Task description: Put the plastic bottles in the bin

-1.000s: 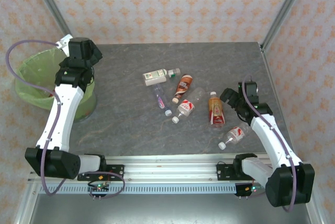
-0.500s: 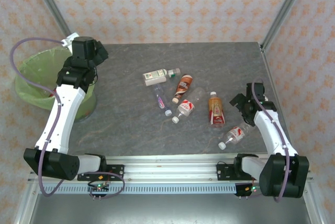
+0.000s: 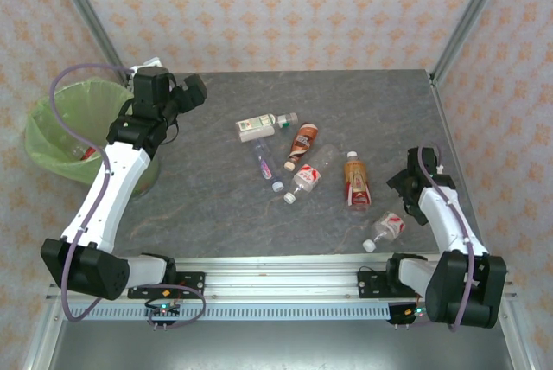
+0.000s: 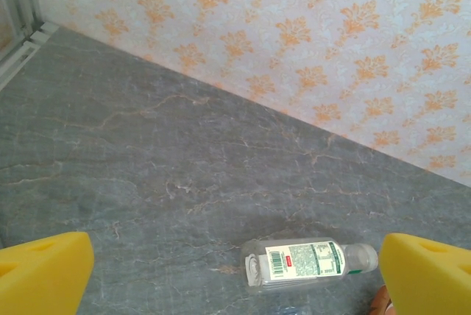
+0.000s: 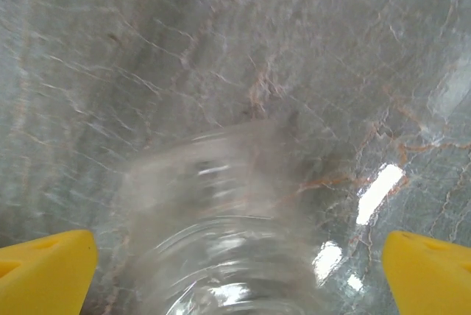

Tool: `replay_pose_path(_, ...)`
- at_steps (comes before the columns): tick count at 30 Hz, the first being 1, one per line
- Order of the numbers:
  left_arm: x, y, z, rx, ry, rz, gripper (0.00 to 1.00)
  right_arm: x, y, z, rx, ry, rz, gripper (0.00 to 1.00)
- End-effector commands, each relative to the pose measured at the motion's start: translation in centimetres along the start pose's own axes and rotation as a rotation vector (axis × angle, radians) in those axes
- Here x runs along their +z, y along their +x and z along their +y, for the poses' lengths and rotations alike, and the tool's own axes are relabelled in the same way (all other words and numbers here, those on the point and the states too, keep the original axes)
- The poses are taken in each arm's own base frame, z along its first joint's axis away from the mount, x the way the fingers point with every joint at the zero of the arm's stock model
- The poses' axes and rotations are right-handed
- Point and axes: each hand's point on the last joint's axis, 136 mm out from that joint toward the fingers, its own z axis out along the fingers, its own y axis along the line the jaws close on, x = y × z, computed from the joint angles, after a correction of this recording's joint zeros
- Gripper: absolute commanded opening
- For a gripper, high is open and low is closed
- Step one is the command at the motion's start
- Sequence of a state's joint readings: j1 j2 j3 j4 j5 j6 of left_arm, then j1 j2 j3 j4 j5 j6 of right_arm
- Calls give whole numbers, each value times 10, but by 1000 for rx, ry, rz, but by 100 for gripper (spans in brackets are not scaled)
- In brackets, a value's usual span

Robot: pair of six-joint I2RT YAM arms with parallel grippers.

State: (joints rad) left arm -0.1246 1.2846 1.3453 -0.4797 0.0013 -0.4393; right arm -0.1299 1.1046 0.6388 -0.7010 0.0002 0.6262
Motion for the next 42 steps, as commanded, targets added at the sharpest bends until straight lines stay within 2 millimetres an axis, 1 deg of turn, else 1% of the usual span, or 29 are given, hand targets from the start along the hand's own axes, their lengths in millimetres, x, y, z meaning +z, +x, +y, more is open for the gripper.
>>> replay_pose_path(1, -8, -5, -8, 11, 50, -31, 100, 13, 7, -12, 39, 50, 7, 100)
replay_pose_path(4, -6, -2, -5, 14, 39, -25, 100, 19, 10, -13, 41, 55, 12, 99)
replay_pose_path(9, -1, 2, -4, 14, 25, -1, 100, 30, 18, -6, 28, 21, 47, 94)
replay_pose_path(11, 1, 3, -5, 15, 28, 8, 100, 36, 20, -8, 18, 42, 58, 92)
replay_pose_path(14, 4, 7, -8, 21, 42, 30, 100, 39, 18, -12, -1, 73, 48, 88)
replay_pose_path(16, 5, 9, -10, 18, 53, 43, 100, 40, 16, -14, 2, 82, 35, 83)
replay_pose_path(20, 8, 12, -10, 15, 53, 57, 100, 40, 12, -6, 14, 37, 12, 68)
replay_pose_path(22, 9, 14, -11, 17, 53, 64, 100, 38, 8, -1, 21, 9, -5, 62)
replay_pose_path(27, 13, 16, -12, 7, 57, 80, 100, 31, -2, 11, 4, -37, -35, 58)
replay_pose_path(31, 15, 21, -16, 3, 76, 99, 100, 14, -13, 26, -33, -140, -93, 53)
replay_pose_path(34, 17, 26, -19, 8, 94, 111, 100, 3, -20, 30, -41, -195, -148, 49)
replay_pose_path(38, 19, 30, -24, 14, 117, 132, 100, -13, -25, 39, -63, -286, -199, 48)
replay_pose_path(42, 22, 34, -34, 5, 162, 164, 100, -30, -31, 41, -58, -334, -255, 48)
